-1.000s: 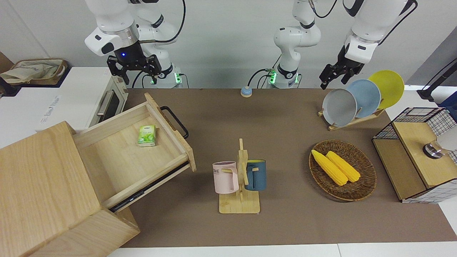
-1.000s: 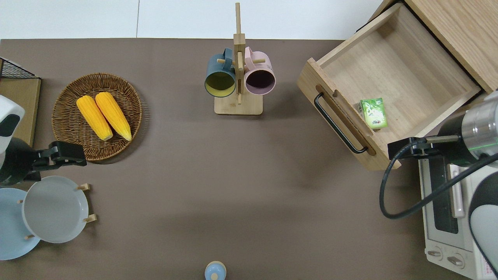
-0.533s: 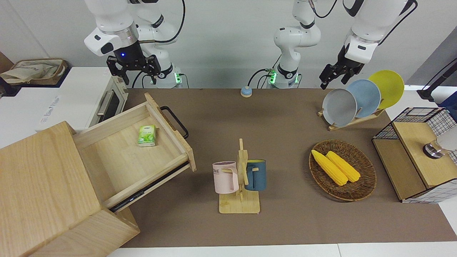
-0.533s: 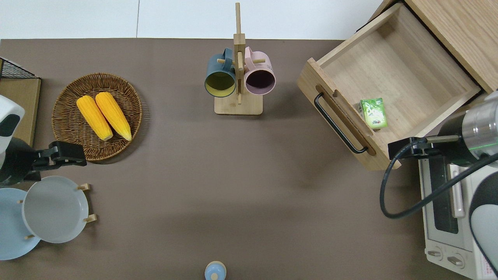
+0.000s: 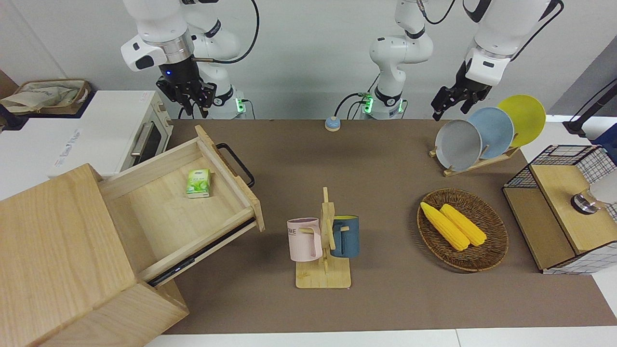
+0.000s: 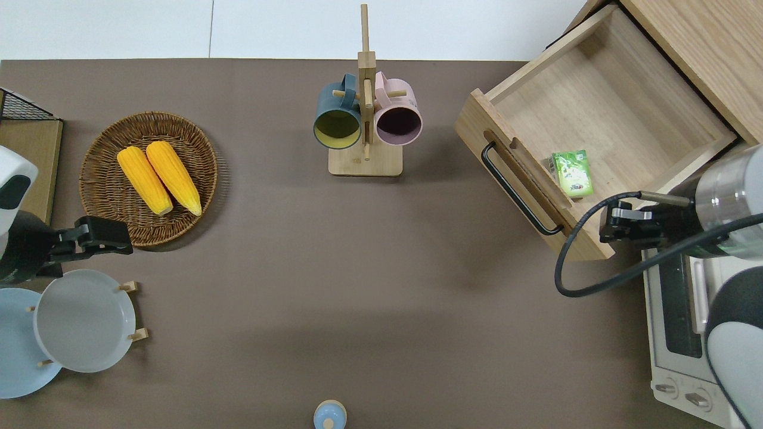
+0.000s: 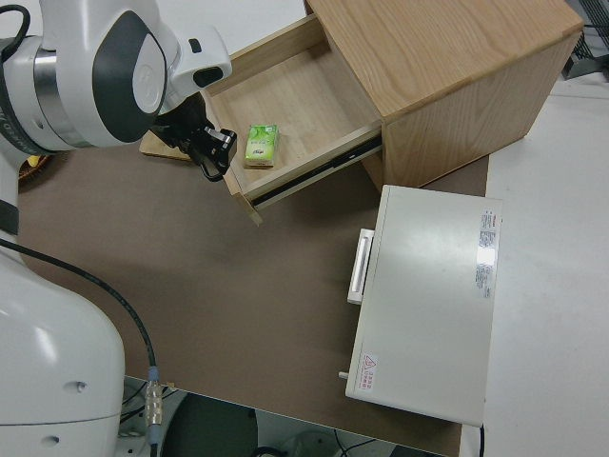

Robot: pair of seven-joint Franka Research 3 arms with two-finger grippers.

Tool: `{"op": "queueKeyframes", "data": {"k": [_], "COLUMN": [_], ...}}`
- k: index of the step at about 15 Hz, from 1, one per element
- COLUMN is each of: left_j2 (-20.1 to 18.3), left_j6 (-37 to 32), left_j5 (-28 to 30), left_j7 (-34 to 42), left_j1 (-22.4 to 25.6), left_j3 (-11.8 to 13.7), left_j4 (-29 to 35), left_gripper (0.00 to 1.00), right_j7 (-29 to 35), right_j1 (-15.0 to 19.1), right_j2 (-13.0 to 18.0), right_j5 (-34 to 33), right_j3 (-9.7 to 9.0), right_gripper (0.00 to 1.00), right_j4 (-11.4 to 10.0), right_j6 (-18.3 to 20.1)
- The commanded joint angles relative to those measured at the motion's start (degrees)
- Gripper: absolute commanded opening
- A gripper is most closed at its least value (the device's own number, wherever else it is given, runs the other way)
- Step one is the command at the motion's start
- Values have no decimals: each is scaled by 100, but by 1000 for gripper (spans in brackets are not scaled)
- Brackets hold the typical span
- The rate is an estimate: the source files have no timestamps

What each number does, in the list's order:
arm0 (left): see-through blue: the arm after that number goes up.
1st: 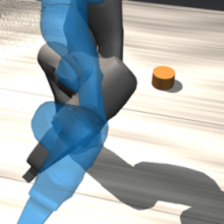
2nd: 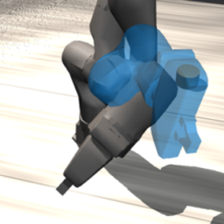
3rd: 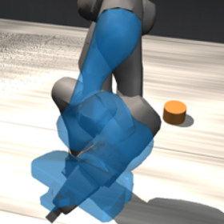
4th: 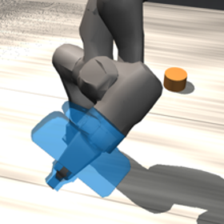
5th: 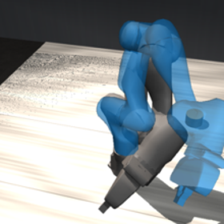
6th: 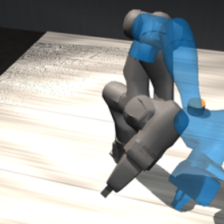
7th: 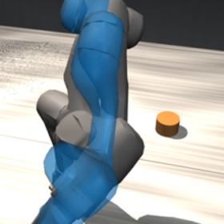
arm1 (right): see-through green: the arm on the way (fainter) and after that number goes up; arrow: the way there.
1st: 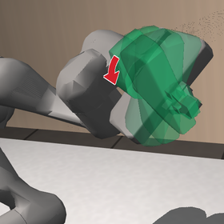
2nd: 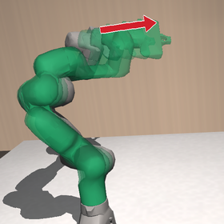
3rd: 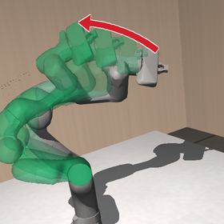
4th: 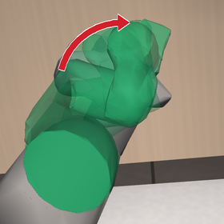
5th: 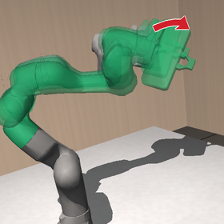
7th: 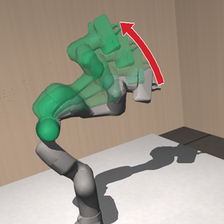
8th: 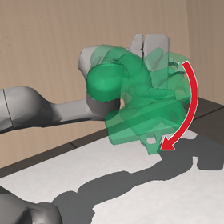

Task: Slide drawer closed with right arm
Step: 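Move the right gripper against the drawer's front panel near the handle, then push the drawer front away from the robot with the right gripper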

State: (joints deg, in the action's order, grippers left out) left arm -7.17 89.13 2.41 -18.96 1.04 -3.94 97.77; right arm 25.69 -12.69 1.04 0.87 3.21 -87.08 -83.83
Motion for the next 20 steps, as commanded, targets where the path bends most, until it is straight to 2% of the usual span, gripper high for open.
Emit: {"op": "queueKeyframes", "data": {"k": [1,6,8,11,13,18,20], "left_j2": [-47,-47,-47,-47,-47,-47,-47], "left_j6": [-97,-89,-89,-97,-89,-89,-97], "left_j5": [5,5,5,5,5,5,5], "left_j7": [51,51,51,51,51,59,51], "left_j1": [-7,-7,-7,-7,-7,-7,-7], "left_j3": [25,25,25,25,25,25,25], "left_j4": [-21,-21,-21,-21,-21,-21,-21], "left_gripper": [993,993,993,993,993,993,993], "right_j7": [682,1849,2307,3281,3757,4478,4550], "right_j1": [-84,-540,-821,-1103,-1174,-1174,-1174], "right_j2": [1,19,19,19,-16,-464,-579], "right_j5": [281,379,379,370,326,256,247], "right_j3": [-5,13,39,65,56,65,100], "right_gripper": [182,169,167,167,169,167,167], "right_j4": [41,-2,-125,-564,-792,-873,-873], "right_j6": [33,-10,-63,-703,-1107,-1776,-1856]}}
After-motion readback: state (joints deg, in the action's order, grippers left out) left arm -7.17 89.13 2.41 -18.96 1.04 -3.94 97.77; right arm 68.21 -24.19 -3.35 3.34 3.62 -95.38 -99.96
